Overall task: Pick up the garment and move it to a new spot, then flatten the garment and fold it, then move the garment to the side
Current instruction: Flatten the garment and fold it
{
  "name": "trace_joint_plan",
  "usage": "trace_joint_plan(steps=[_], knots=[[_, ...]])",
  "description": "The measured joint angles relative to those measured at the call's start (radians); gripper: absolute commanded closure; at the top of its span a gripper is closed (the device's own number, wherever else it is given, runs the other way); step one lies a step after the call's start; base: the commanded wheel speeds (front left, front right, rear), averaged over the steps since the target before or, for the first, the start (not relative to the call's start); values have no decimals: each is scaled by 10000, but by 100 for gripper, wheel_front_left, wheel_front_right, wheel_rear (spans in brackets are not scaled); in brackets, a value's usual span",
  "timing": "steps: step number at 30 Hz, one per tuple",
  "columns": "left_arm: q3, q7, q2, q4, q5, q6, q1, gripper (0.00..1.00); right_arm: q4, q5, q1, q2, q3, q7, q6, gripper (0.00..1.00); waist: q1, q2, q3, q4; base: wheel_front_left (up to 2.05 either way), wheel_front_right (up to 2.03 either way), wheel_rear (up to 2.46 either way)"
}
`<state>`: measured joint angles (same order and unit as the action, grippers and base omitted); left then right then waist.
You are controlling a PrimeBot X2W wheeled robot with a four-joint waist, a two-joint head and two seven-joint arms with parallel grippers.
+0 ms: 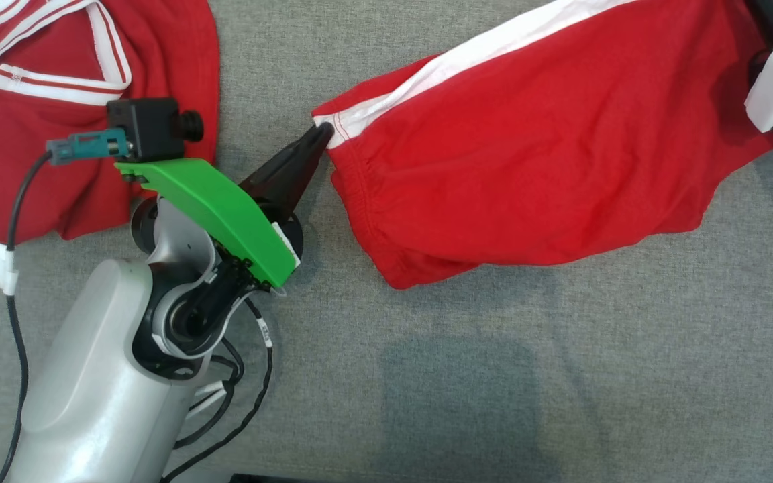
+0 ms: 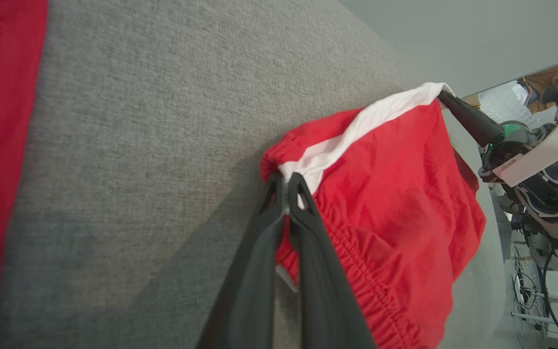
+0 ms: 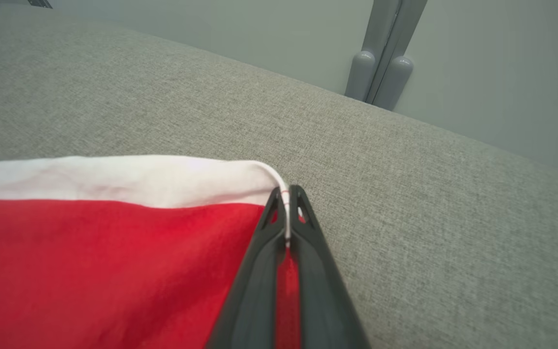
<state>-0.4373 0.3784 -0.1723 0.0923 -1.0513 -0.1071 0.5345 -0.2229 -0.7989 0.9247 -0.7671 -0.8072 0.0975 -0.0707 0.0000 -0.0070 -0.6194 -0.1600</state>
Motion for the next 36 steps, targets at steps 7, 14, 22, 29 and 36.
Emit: trace_joint_plan(steps=[7, 14, 22, 29, 36], knots=[[-171, -88, -27, -587, 303, 0, 6, 0, -1177, 115, 75, 761, -288, -211, 98, 0, 0, 0, 173, 109, 0, 0, 0], [-163, -894, -830, -679, 1795, 105, 1, 0, -1831, -182, -117, 849, -104, -445, 92, 0, 0, 0, 649, 267, 0, 0, 0], [499, -2675, -1409, 115, 3705, -6, -198, 0, -2263, -1622, -1122, 1143, 167, -12, 249, 0, 0, 0, 1143, 361, 0, 0, 0], [522, -3446, -1080, 182, 3998, -92, -1290, 0, -2566, -2416, -1384, 1028, 328, 575, 355, 0, 0, 0, 1201, 27, 0, 0, 0], [614, -3841, -663, 84, 3948, -121, -1835, 0, -2681, -3043, -1426, 986, 401, 1258, 623, 0, 0, 0, 1315, -265, 0, 0, 0]])
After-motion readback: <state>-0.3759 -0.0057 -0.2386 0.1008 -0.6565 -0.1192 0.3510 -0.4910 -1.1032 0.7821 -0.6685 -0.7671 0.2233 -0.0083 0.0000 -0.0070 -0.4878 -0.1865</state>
